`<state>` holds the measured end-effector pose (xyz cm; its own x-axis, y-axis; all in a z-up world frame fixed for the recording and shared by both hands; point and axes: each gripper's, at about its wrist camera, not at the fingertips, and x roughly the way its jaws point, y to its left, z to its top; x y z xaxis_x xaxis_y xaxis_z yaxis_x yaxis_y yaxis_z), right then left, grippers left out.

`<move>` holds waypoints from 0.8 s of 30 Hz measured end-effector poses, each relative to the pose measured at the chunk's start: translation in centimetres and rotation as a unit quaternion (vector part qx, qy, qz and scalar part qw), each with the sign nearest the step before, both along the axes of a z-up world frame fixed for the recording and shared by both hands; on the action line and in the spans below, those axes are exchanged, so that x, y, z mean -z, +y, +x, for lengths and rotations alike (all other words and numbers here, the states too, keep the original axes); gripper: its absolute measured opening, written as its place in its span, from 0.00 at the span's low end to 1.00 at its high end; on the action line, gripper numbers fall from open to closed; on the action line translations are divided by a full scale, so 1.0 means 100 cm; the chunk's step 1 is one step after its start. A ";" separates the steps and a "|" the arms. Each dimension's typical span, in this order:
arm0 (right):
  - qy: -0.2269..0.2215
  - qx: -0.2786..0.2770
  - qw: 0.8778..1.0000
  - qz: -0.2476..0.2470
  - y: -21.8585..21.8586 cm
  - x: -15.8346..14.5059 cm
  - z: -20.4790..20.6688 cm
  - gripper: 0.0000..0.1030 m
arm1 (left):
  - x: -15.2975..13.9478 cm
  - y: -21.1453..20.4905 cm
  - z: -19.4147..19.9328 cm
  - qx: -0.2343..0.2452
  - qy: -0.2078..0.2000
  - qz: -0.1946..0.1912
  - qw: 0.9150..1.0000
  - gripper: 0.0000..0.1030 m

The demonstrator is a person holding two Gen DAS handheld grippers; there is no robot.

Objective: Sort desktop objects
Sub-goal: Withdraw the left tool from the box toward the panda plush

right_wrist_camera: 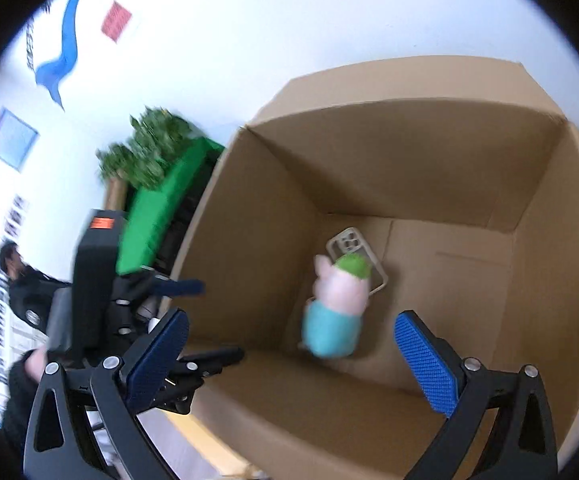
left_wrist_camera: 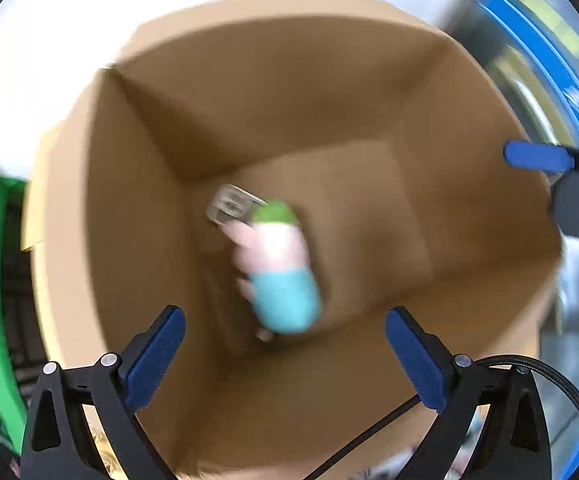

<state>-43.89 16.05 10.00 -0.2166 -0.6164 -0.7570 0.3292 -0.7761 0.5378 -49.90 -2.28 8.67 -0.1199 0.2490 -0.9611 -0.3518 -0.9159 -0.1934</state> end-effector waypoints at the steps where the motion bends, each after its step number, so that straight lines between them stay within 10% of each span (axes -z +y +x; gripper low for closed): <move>1: 0.000 0.004 1.000 -0.015 0.003 -0.006 0.011 1.00 | -0.012 -0.019 0.015 0.003 -0.009 0.028 1.000 0.99; 4: 0.023 -0.023 0.999 -0.017 -0.005 -0.026 0.043 1.00 | -0.039 -0.029 0.043 0.014 -0.013 0.100 0.995 0.99; 14: 0.018 -0.051 0.998 -0.028 -0.007 -0.019 0.083 1.00 | -0.104 -0.003 0.108 0.102 0.050 -0.008 0.993 0.99; 19: 0.035 -0.078 0.995 -0.053 0.001 -0.028 0.097 1.00 | -0.088 0.022 0.127 0.154 0.104 -0.101 0.977 0.99; 24: 0.027 -0.092 0.994 -0.052 -0.001 -0.009 0.100 1.00 | -0.091 0.022 0.112 0.137 0.133 -0.108 0.976 0.99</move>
